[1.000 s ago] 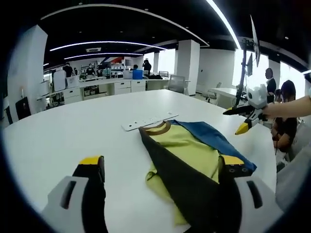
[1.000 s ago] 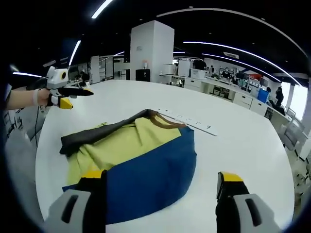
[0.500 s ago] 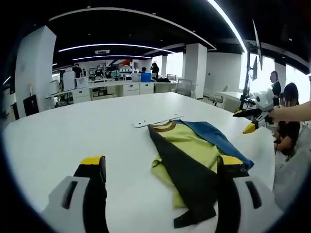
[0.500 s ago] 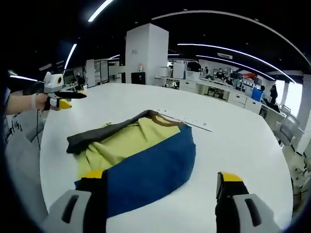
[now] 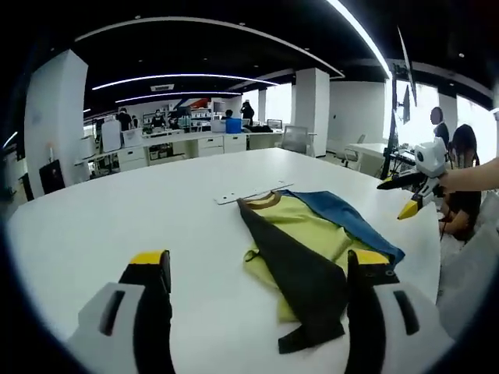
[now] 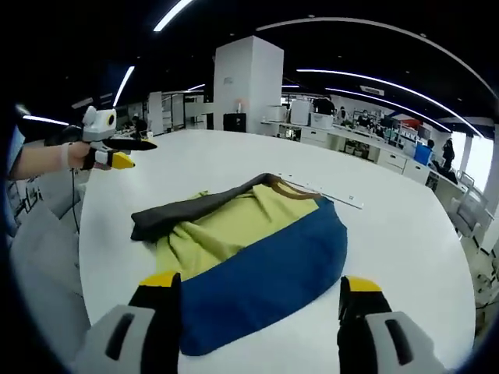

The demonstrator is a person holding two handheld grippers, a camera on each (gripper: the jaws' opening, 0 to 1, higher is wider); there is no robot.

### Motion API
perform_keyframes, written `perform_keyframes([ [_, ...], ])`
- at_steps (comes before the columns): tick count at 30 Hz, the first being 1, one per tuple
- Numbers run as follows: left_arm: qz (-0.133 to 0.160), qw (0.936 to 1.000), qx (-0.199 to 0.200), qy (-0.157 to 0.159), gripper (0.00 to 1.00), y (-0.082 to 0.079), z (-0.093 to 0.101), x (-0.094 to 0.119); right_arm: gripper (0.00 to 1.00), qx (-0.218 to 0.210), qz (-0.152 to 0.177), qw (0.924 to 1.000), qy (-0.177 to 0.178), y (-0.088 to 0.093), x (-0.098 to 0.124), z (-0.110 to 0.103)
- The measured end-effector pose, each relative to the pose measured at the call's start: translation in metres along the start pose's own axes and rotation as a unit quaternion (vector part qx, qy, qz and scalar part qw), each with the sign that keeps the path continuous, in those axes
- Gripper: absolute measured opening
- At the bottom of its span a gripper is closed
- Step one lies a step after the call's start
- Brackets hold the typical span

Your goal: Fold the garment on the visible template until the final outline fits inside the template.

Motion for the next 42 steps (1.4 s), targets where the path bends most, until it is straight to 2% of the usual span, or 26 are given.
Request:
perform_keyframes([
  [2, -0.001, 1.0, 0.003, -0.001, 0.91, 0.002, -0.001, 0.002, 0.69, -0.004, 0.0, 1.0, -0.005, 0.002, -0.003, -0.008],
  [4, -0.002, 1.0, 0.003, -0.001, 0.9, 0.004, -0.001, 0.003, 0.6, -0.013, -0.013, 0.9998, -0.005, 0.005, -0.007, -0.017],
  [8, -0.004, 1.0, 0.008, -0.001, 0.9, 0.009, 0.0, 0.006, 0.5, -0.032, -0.026, 0.9989, -0.023, 0.012, -0.019, -0.038],
  [10, -0.004, 0.9999, 0.01, -0.002, 0.9, 0.011, 0.001, 0.006, 0.39, -0.003, -0.04, 0.9987, -0.031, 0.015, -0.024, -0.048],
  [12, -0.006, 0.9999, 0.012, -0.001, 0.9, 0.013, 0.002, 0.008, 0.33, -0.001, -0.043, 0.9986, -0.031, 0.016, -0.028, -0.056],
  [13, -0.005, 0.9999, 0.013, -0.001, 0.9, 0.014, 0.002, 0.009, 0.31, 0.003, -0.044, 0.998, -0.045, 0.016, -0.031, -0.062],
  [15, -0.005, 0.9999, 0.014, -0.001, 0.9, 0.015, 0.002, 0.009, 0.28, 0.005, -0.051, 0.9974, -0.051, 0.017, -0.035, -0.07],
  [16, -0.005, 0.9999, 0.016, -0.002, 0.9, 0.015, 0.001, 0.01, 0.27, 0.022, -0.055, 0.9965, -0.058, 0.017, -0.038, -0.074],
  [18, -0.005, 0.9998, 0.018, -0.002, 0.9, 0.016, 0.001, 0.01, 0.24, 0.029, -0.068, 0.9952, -0.064, 0.018, -0.042, -0.079],
  [24, -0.004, 0.9998, 0.021, -0.005, 0.89, 0.019, 0.001, 0.013, 0.12, 0.072, -0.09, 0.9917, -0.056, 0.02, -0.05, -0.084],
  [29, -0.004, 0.9996, 0.026, -0.007, 0.89, 0.021, 0.0, 0.015, 0.1, 0.081, -0.099, 0.9903, -0.055, 0.023, -0.054, -0.089],
  [36, -0.006, 0.9995, 0.029, -0.008, 0.89, 0.023, 0.0, 0.015, 0.09, 0.083, -0.102, 0.991, -0.023, 0.027, -0.061, -0.083],
  [42, -0.005, 0.9995, 0.03, -0.009, 0.88, 0.023, 0.0, 0.015, 0.0, 0.085, -0.107, 0.9903, -0.022, 0.029, -0.057, -0.082],
])
Point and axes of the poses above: the point that each gripper's makers call its tool centre point, and the gripper's own axes: x roughly backward along the fingers, z roughly to its right, y roughly out of its underside, the point moved 9 cm from there along x, roughly backward along the fingers, and after that the axes turned 15 degrees about -y, right-handed, at the moved point
